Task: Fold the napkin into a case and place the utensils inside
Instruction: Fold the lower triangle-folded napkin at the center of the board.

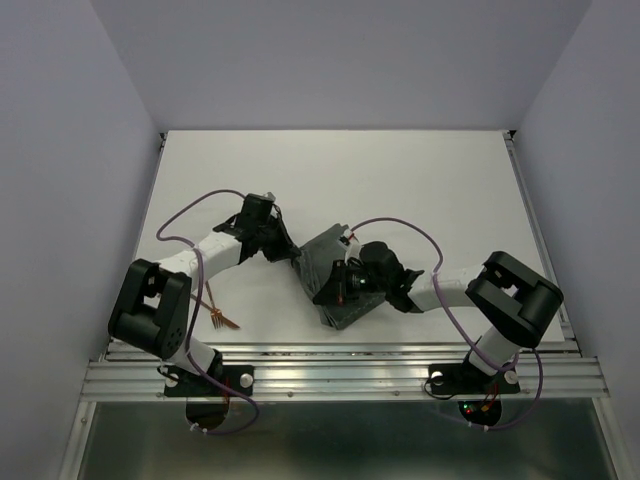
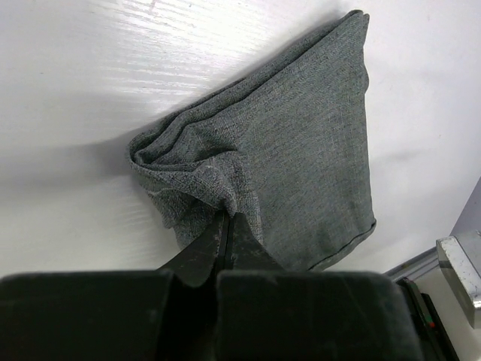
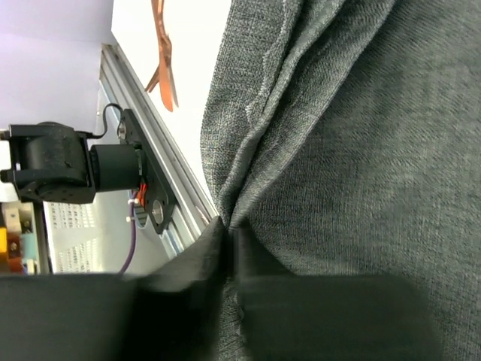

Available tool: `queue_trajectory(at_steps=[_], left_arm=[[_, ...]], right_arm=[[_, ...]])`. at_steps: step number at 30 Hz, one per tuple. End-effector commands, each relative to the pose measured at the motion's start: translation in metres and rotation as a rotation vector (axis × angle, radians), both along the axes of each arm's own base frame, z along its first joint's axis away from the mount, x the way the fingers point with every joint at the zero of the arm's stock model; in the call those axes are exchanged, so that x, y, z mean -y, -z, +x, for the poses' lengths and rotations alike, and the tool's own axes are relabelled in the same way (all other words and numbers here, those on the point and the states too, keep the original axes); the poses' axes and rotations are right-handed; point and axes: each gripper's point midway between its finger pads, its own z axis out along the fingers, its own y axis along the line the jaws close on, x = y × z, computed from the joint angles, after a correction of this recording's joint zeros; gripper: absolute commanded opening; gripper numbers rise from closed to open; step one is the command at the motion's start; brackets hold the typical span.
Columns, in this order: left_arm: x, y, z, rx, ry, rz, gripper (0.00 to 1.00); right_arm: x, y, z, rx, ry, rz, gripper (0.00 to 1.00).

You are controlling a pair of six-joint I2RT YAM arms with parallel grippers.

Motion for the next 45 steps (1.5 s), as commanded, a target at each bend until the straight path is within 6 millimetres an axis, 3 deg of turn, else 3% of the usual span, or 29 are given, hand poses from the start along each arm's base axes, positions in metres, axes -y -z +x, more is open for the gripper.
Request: queue_trajectory(at_steps=[1, 4, 7, 9, 13, 14, 15, 20, 23, 26, 30, 38, 42, 45], left_arm=[[0.009, -0.008, 0.013, 0.023, 0.002, 0.003, 0.0], [0.012, -0.005, 0.017, 0.018, 0.003, 0.007, 0.0], [0.015, -0.004, 0.022, 0.016, 0.008, 0.012, 0.0], [0.017, 0.001, 0.022, 0.004, 0.014, 0.018, 0.0], [0.022, 0.004, 0.025, -0.004, 0.024, 0.023, 0.0], [0.023, 0.006, 0.025, -0.01, 0.025, 0.025, 0.0], [0.024, 0.009, 0.025, -0.017, 0.026, 0.028, 0.0], [0.03, 0.01, 0.027, -0.02, 0.031, 0.031, 0.0], [0.03, 0.01, 0.027, -0.017, 0.036, 0.048, 0.0], [0.03, 0.009, 0.028, -0.006, 0.044, 0.077, 0.04], [0.028, 0.01, 0.026, 0.003, 0.064, 0.133, 0.19], [0.027, 0.022, 0.027, -0.001, 0.103, 0.21, 0.38], [0.029, 0.028, 0.024, -0.006, 0.128, 0.252, 0.42], [0.029, 0.029, 0.022, -0.001, 0.133, 0.291, 0.43]], right_arm=[[0.0, -0.008, 0.005, 0.032, 0.023, 0.033, 0.34], [0.003, -0.004, 0.005, 0.025, 0.035, 0.023, 0.54], [0.007, -0.004, 0.008, 0.037, 0.059, 0.005, 0.61], [0.013, 0.0, 0.011, 0.041, 0.083, -0.044, 0.62], [0.029, -0.012, 0.03, 0.137, 0.184, -0.12, 0.62], [0.034, -0.025, 0.038, 0.167, 0.219, -0.121, 0.62], [0.045, -0.017, 0.044, 0.176, 0.262, -0.192, 0.61], [0.097, -0.018, 0.087, 0.21, 0.45, -0.379, 0.58], [0.133, -0.005, 0.102, 0.174, 0.502, -0.51, 0.57], [0.154, 0.004, 0.116, 0.161, 0.531, -0.591, 0.58], [0.167, 0.021, 0.12, 0.155, 0.504, -0.684, 0.59], [0.159, 0.035, 0.126, 0.168, 0.419, -0.724, 0.52], [0.16, 0.041, 0.128, 0.161, 0.419, -0.743, 0.42], [0.161, 0.043, 0.127, 0.156, 0.422, -0.744, 0.39]])
